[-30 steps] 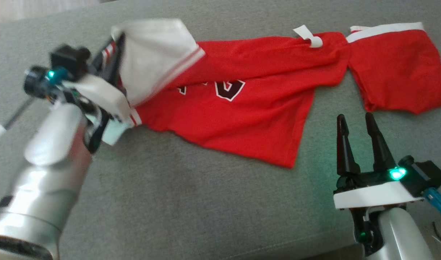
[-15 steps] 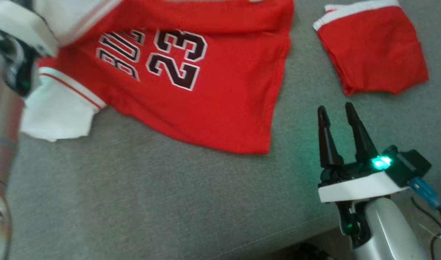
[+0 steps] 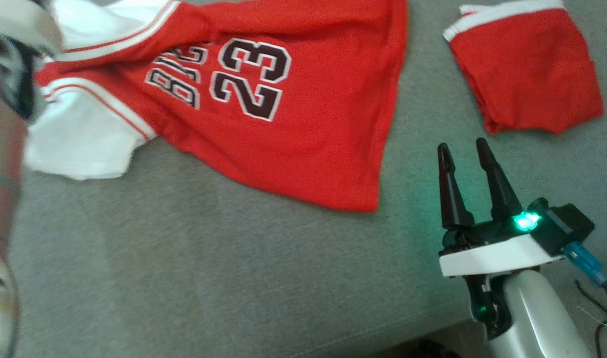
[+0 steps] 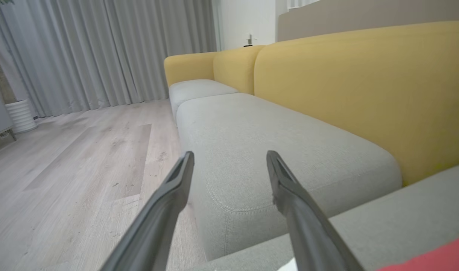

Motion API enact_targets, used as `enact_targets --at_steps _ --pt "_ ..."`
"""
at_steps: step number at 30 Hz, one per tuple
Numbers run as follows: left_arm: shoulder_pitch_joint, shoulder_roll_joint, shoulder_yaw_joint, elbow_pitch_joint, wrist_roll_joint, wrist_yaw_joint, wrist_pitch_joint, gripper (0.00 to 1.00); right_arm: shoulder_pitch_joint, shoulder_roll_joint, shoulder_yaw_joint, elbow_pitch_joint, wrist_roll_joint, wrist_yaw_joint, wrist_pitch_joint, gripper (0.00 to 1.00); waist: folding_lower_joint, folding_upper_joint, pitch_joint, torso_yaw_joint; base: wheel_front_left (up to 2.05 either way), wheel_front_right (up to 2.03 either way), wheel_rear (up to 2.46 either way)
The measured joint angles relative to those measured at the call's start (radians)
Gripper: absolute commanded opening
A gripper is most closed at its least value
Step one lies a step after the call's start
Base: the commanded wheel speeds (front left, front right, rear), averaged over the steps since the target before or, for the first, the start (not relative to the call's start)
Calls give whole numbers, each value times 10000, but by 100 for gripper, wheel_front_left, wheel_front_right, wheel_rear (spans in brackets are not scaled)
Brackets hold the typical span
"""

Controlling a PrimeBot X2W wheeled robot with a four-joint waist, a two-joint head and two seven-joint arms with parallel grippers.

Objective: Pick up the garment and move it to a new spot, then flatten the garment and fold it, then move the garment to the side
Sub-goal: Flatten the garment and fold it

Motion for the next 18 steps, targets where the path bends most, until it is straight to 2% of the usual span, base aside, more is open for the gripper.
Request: enact_targets --at_steps 6,12,18 --pt "1784 -418 -397 -1087 330 -69 -203 100 11 -4 -424 102 -410 0 0 100 -1 0 -577 729 0 0 0" --pt "3853 -642 -387 -3206 660 410 -236 100 64 -4 -851 197 -646 0 0 100 -2 0 -1156 1425 0 0 0" --pt "6812 -840 -360 -5265 976 1195 -245 100 507 -2 -978 403 -780 0 0 100 -3 0 -1850 2120 0 0 0"
